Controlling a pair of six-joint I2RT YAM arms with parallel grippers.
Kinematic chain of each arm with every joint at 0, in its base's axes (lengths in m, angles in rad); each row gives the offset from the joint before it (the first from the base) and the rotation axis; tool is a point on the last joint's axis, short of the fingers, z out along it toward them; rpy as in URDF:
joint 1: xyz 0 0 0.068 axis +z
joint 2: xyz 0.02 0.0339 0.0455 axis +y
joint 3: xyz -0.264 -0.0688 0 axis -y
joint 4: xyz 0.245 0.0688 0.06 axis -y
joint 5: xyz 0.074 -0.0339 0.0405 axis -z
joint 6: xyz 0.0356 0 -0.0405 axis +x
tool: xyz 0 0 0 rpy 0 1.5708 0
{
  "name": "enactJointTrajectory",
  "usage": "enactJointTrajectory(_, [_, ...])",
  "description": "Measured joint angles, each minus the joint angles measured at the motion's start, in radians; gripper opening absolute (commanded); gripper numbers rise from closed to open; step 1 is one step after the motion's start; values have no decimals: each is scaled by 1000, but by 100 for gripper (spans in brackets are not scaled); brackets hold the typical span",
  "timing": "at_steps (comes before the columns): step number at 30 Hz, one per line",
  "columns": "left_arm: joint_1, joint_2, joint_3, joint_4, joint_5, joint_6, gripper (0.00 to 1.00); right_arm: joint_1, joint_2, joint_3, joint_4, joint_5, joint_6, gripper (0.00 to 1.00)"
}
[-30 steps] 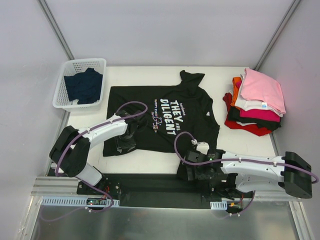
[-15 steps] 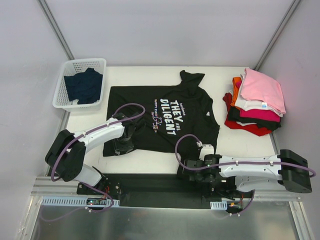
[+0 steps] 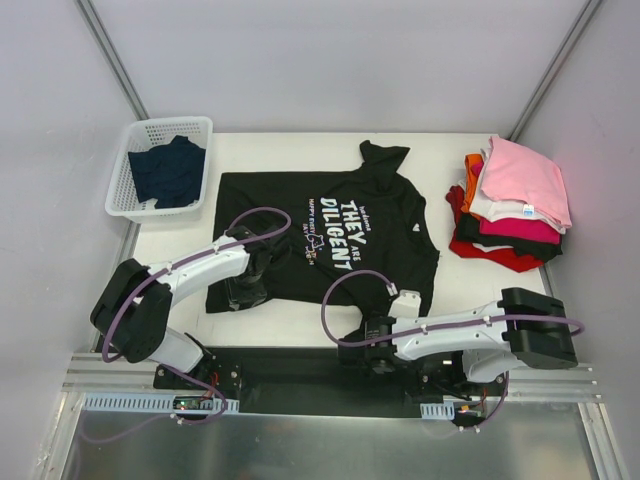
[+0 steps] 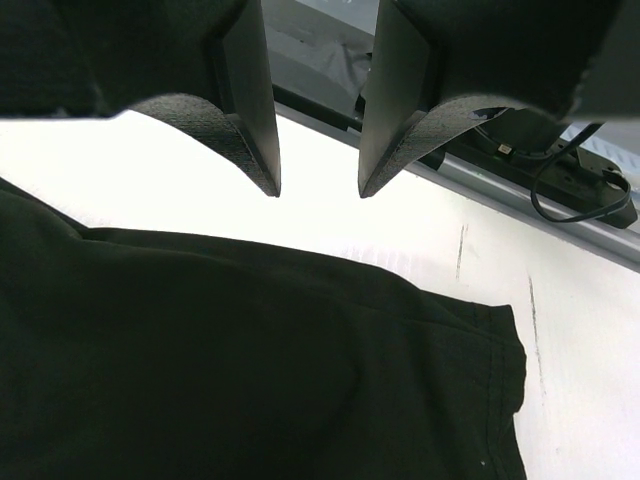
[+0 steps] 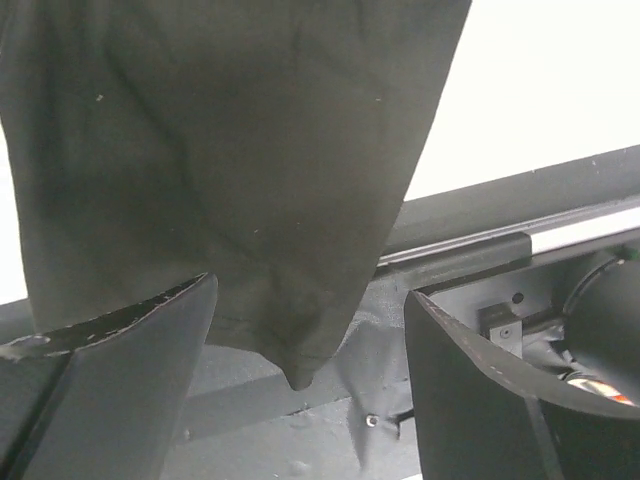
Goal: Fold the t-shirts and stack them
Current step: Grap the side of the flattened tshirt closest away from the robot with both arms
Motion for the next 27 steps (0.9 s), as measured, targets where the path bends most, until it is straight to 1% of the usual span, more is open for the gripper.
enactJointTrajectory(4, [-12,0,-2,-5,-3,1,37,3,-4,0,-30,15,106,77])
enactJointTrajectory(8, [-19,0,-16,-7,-4,4,37,3,-29,-5,-56,39,218,72])
enactJointTrajectory(12, [-19,-15,-33,-9,-5,11,36,3,-35,-10,-74,49,302,72])
enactJointTrajectory(17, [-20,-50,-40,-16,-7,18,36,22,-7,-10,-75,45,302,72])
enactJointTrajectory(27, [-32,-77,-52,-31,-11,23,36,188,89,6,-73,-3,302,73])
